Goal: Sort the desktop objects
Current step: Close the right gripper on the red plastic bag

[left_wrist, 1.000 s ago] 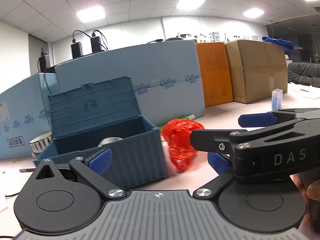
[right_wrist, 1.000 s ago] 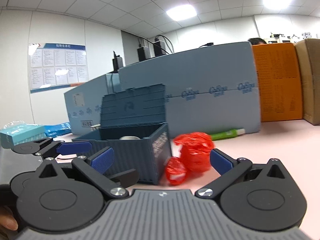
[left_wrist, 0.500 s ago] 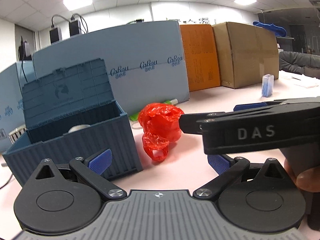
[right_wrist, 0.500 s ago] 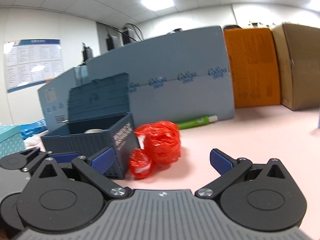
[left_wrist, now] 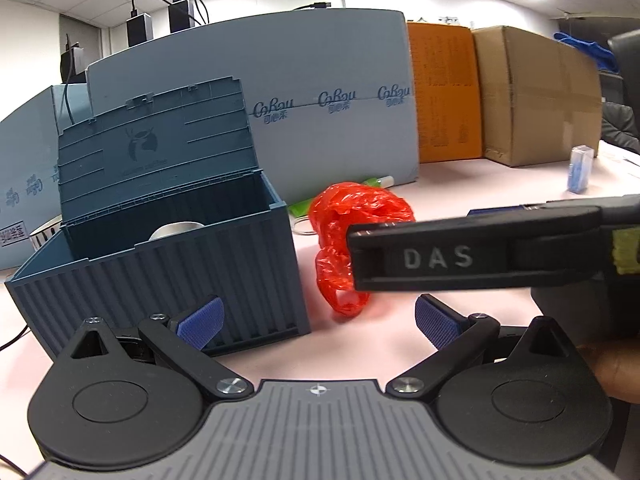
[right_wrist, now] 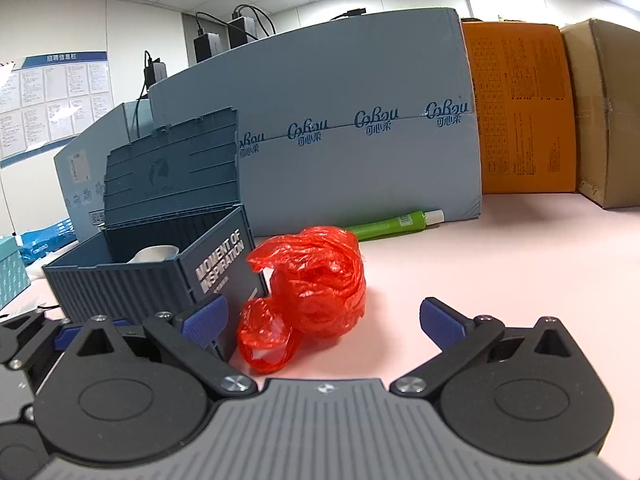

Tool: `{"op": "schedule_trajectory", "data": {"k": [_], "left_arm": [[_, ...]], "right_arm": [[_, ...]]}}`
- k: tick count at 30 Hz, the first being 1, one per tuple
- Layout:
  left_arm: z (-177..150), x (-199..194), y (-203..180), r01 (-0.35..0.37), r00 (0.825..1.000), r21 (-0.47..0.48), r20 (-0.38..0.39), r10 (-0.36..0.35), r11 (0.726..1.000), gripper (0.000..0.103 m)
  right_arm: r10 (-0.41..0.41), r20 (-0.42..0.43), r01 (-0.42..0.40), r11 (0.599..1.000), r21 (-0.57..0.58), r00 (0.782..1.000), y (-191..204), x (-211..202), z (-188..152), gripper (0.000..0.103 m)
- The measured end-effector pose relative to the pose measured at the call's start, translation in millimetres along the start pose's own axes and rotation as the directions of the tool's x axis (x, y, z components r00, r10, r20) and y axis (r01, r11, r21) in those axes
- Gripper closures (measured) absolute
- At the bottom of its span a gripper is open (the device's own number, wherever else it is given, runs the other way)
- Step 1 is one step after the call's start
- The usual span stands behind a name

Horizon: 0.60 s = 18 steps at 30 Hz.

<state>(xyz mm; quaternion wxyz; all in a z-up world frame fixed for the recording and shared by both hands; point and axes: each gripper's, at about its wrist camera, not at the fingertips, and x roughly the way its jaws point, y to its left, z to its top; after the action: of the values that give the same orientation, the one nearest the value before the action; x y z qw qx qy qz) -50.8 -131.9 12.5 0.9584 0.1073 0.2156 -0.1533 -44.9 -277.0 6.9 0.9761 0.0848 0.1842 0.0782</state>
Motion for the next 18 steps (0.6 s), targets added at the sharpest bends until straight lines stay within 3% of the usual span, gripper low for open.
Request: {"op": "schedule_trajectory", "data": {"k": [9, 10, 11, 12, 14, 18], "left_arm": [[0, 6, 7, 0.015, 0.999, -0.035, -0.034, -0.016, 0.999, 0.001], [0, 6, 8, 0.019, 0.999, -0.042, -0.037, -0.021, 0.999, 0.001], [-1, 7, 9, 0.022, 0.999, -0.048, -0.039, -0.024, 0.999, 0.001], [-1, 7, 10, 0.024, 0.999, -0.052, -0.039, -0.026, 0.998, 0.001], [-1, 7, 11, 0.030, 0.999, -0.064, -0.041, -0.033, 0.998, 0.001], [-2, 9, 14, 0.031, 0.998, -0.085, -0.058, -0.036, 0.996, 0.001]], "right_arm": [[0.005, -0.039, -0.005, 1.000, 0.017, 0.999, -4, 30, 10, 0.002], [0.014, -0.038, -0.013, 1.000, 0.022, 0.999, -5, 30, 10, 0.014], [0.022, -0.048, -0.021, 0.999, 0.026, 0.999, -6, 32, 10, 0.032], [0.018, -0.058, -0.016, 0.999, 0.032, 0.998, -7, 32, 9, 0.040], [0.012, -0.069, -0.009, 0.999, 0.049, 0.998, -10, 33, 9, 0.048], [0.024, -0.070, -0.017, 0.996, 0.090, 0.997, -16, 26, 7, 0.054]]}}
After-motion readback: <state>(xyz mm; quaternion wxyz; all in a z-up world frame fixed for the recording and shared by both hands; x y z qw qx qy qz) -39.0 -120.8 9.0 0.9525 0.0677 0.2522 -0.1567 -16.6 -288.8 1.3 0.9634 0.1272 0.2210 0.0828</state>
